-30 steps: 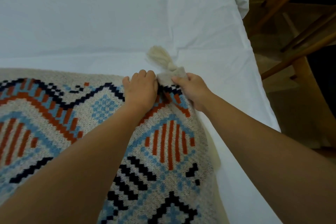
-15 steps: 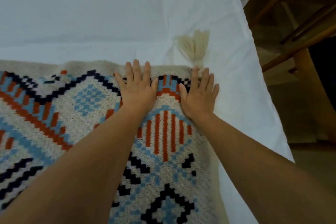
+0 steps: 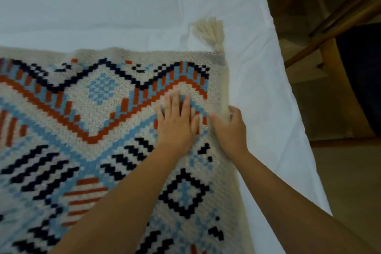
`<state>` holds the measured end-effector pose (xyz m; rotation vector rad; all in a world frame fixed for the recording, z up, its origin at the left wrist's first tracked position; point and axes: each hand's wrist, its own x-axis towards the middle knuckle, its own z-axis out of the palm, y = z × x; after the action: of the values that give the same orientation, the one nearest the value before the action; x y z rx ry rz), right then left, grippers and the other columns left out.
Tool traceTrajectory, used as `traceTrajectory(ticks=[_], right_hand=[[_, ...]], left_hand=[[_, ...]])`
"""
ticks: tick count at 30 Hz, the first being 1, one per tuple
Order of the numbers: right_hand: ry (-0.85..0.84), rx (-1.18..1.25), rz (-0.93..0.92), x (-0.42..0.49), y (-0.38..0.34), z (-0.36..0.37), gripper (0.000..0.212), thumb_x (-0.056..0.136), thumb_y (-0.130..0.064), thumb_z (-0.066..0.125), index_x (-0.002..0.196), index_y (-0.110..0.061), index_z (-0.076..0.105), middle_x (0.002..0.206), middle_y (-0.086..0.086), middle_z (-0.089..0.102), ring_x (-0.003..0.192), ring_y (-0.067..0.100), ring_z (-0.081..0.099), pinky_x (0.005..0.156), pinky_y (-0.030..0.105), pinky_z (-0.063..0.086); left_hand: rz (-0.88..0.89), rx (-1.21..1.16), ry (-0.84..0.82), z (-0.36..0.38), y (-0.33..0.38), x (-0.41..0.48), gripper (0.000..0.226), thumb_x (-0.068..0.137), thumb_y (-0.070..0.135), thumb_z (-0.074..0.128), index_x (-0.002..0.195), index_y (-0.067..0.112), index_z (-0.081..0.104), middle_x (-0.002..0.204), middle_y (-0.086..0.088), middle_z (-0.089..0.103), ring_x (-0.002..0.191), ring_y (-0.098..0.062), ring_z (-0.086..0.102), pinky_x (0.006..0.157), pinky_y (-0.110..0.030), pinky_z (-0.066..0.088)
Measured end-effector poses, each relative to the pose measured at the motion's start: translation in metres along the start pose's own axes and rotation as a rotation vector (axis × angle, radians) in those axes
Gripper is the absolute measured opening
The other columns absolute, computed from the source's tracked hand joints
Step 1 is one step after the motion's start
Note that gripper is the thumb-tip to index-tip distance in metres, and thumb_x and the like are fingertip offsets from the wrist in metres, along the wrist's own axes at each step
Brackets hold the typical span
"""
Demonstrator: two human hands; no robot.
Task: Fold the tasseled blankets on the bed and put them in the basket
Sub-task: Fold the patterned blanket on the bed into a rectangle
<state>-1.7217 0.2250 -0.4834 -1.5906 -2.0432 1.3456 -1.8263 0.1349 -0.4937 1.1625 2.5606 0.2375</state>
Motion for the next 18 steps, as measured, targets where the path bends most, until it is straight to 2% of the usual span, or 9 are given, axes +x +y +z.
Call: traceTrajectory(ticks=[2, 4, 6, 8, 10, 13, 15, 18], right_hand=[[-0.041, -0.111, -0.027, -0.011, 0.007, -0.004, 0.03, 0.084, -0.042, 0.059, 0.086, -0.014, 0.049, 0.08, -0.003, 0.057, 0.071, 0.015, 0.055, 0.062, 0.032, 0.047], [0.026, -0.188, -0.054, -0.009, 0.009, -0.015, 0.032, 0.089, -0.034, 0.055, 0.069, -0.016, 0.038, 0.066, -0.004, 0.046, 0.059, 0.013, 0.043, 0.051, 0.029, 0.035], [0.153, -0.235, -0.011, 0.002, 0.007, -0.026, 0.034, 0.091, -0.032, 0.051, 0.067, -0.017, 0.033, 0.063, -0.005, 0.039, 0.058, 0.014, 0.038, 0.048, 0.029, 0.028], [0.198, -0.248, 0.075, 0.006, 0.007, -0.034, 0.028, 0.092, -0.035, 0.049, 0.076, -0.014, 0.04, 0.064, -0.005, 0.041, 0.062, 0.018, 0.042, 0.052, 0.031, 0.029], [0.121, -0.18, 0.146, -0.009, 0.014, -0.034, 0.032, 0.09, -0.044, 0.047, 0.085, -0.012, 0.045, 0.069, -0.006, 0.045, 0.065, 0.017, 0.045, 0.059, 0.031, 0.033], [-0.072, -0.131, 0.133, -0.066, 0.039, -0.04, 0.038, 0.085, -0.05, 0.053, 0.085, -0.013, 0.051, 0.073, -0.004, 0.053, 0.066, 0.014, 0.05, 0.055, 0.028, 0.035], [-0.165, -0.144, 0.129, -0.112, 0.067, -0.051, 0.036, 0.083, -0.05, 0.057, 0.077, -0.015, 0.051, 0.071, -0.003, 0.055, 0.066, 0.015, 0.052, 0.056, 0.028, 0.038], [-0.229, -0.201, 0.09, -0.177, 0.111, -0.067, 0.037, 0.085, -0.043, 0.06, 0.062, -0.022, 0.04, 0.06, -0.006, 0.045, 0.056, 0.011, 0.043, 0.051, 0.026, 0.033]], left_hand=[[0.021, -0.051, -0.004, 0.005, 0.011, -0.03, 0.063, 0.096, 0.048, 0.016, 0.149, 0.018, -0.002, 0.158, -0.008, -0.006, 0.145, -0.023, -0.01, 0.109, -0.039, -0.018], [0.067, -0.083, 0.021, 0.008, 0.022, -0.059, 0.063, 0.097, 0.045, 0.027, 0.149, 0.014, 0.009, 0.158, -0.011, 0.006, 0.146, -0.023, 0.001, 0.113, -0.038, -0.011], [0.089, -0.105, 0.04, 0.012, 0.031, -0.086, 0.063, 0.096, 0.045, 0.032, 0.148, 0.013, 0.017, 0.156, -0.012, 0.015, 0.145, -0.027, 0.01, 0.115, -0.042, -0.003], [0.091, -0.06, -0.053, 0.02, 0.036, -0.113, 0.067, 0.095, 0.052, 0.023, 0.149, 0.019, 0.003, 0.158, -0.009, 0.001, 0.145, -0.025, -0.004, 0.112, -0.041, -0.014], [0.096, -0.004, -0.117, 0.029, 0.041, -0.14, 0.069, 0.094, 0.054, 0.02, 0.148, 0.021, -0.007, 0.158, -0.007, -0.007, 0.145, -0.024, -0.012, 0.11, -0.042, -0.019], [0.069, 0.001, -0.157, 0.037, 0.053, -0.18, 0.071, 0.094, 0.054, 0.019, 0.146, 0.018, -0.014, 0.157, -0.007, -0.014, 0.143, -0.023, -0.017, 0.11, -0.044, -0.019], [0.031, -0.015, -0.17, 0.046, 0.06, -0.211, 0.071, 0.095, 0.053, 0.017, 0.145, 0.016, -0.017, 0.156, -0.006, -0.019, 0.143, -0.023, -0.02, 0.111, -0.043, -0.019], [0.025, 0.021, -0.204, 0.064, 0.069, -0.263, 0.068, 0.096, 0.052, 0.015, 0.141, 0.018, -0.023, 0.155, -0.003, -0.022, 0.14, -0.019, -0.026, 0.108, -0.041, -0.023]])
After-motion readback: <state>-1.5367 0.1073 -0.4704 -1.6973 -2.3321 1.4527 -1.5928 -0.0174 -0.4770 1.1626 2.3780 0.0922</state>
